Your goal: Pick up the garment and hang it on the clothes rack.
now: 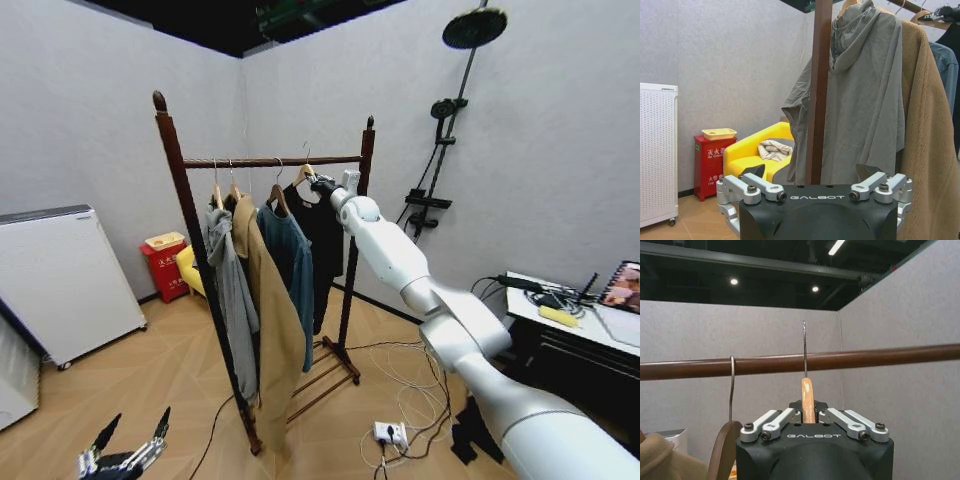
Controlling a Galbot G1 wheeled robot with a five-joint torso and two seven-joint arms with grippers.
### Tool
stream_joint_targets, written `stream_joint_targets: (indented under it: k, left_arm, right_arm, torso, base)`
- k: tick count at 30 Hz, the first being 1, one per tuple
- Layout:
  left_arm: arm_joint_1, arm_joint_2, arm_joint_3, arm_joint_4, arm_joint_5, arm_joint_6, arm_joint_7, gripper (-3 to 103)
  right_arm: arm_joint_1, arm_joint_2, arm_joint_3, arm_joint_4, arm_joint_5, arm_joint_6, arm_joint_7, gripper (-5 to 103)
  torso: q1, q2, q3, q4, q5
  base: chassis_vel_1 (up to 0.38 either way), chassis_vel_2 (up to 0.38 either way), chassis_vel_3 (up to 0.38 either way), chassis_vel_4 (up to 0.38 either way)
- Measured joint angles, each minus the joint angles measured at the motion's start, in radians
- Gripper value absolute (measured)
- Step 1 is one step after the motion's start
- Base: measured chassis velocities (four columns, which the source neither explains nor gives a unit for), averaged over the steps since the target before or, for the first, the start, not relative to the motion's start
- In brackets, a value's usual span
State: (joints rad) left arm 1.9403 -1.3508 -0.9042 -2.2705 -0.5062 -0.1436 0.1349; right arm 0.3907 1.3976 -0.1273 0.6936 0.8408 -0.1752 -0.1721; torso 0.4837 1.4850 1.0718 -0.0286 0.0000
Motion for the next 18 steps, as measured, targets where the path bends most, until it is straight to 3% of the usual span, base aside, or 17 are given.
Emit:
stream_joint_targets:
  k: [7, 18]
  left_arm:
    - [0.000, 0.000, 0.000, 0.000, 0.000, 0.000, 0.000, 100]
    - [0.000, 0.000, 0.000, 0.000, 0.000, 0.000, 0.000, 100]
  right_arm:
    - [-0.002, 0.002, -0.022, -0.005, 0.055, -0.057, -0.006, 10]
    - [0.038, 0.024, -0.022, -0.066, 0.024, -0.047, -0.030, 10]
  torso:
    - [0.000, 0.000, 0.000, -0.0001, 0.0000]
    - [0.000, 0.000, 0.000, 0.0000, 0.0000]
  base:
    - [0.000, 0.000, 0.000, 0.000]
    - [0.000, 0.000, 0.000, 0.000]
